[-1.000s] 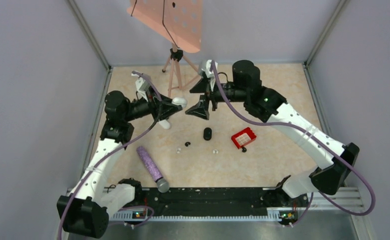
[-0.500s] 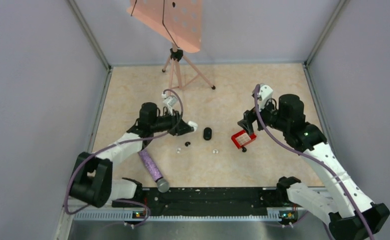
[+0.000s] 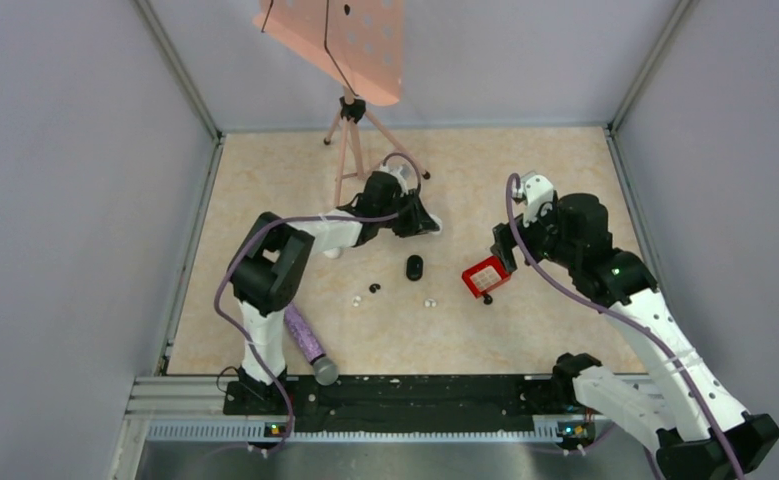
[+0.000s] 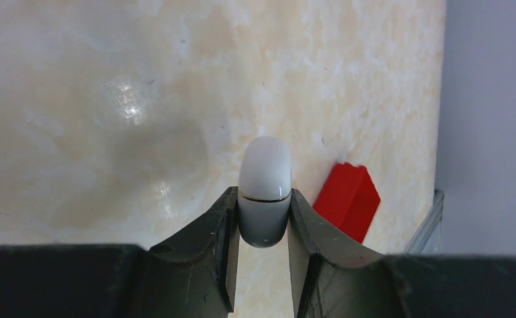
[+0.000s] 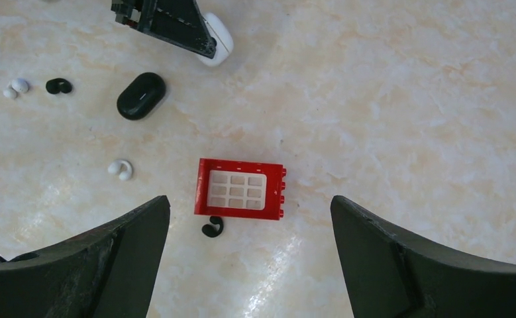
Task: Insert the wireless bluetooth earbuds into the charging case
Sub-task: Place the charging case at the center of the board.
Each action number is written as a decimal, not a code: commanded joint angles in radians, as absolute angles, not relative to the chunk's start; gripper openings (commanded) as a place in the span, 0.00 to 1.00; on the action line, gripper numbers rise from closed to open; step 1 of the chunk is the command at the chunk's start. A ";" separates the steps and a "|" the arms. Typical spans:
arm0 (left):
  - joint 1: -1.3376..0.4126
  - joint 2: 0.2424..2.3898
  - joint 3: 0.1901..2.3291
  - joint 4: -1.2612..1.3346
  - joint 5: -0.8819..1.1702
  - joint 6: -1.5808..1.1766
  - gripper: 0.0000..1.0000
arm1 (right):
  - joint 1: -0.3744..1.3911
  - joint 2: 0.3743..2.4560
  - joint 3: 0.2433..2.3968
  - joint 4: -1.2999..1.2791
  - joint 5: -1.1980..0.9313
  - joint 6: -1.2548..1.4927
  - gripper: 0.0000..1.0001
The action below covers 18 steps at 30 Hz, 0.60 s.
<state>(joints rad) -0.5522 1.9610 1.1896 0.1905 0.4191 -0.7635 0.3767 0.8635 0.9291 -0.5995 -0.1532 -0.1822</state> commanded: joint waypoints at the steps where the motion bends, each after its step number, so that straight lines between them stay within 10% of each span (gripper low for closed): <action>1: -0.579 2.028 1.277 0.074 0.223 -0.858 0.07 | 0.362 0.867 0.945 -0.609 -0.124 -0.182 0.90; 6: -0.582 2.074 1.279 0.055 0.206 -0.864 0.09 | 0.357 0.900 0.934 -0.588 -0.133 -0.173 0.90; 15: -0.563 1.948 1.233 0.037 0.197 -0.764 0.63 | 0.357 1.021 0.968 -0.554 -0.189 -0.168 0.90; 18: -0.534 1.867 1.211 -0.021 0.214 -0.675 0.67 | 0.356 1.056 0.961 -0.521 -0.220 -0.172 0.90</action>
<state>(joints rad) -0.5747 1.9980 1.2388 0.0628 0.2260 -0.7959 0.3683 1.0290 0.9295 -0.6048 -0.1715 -0.1745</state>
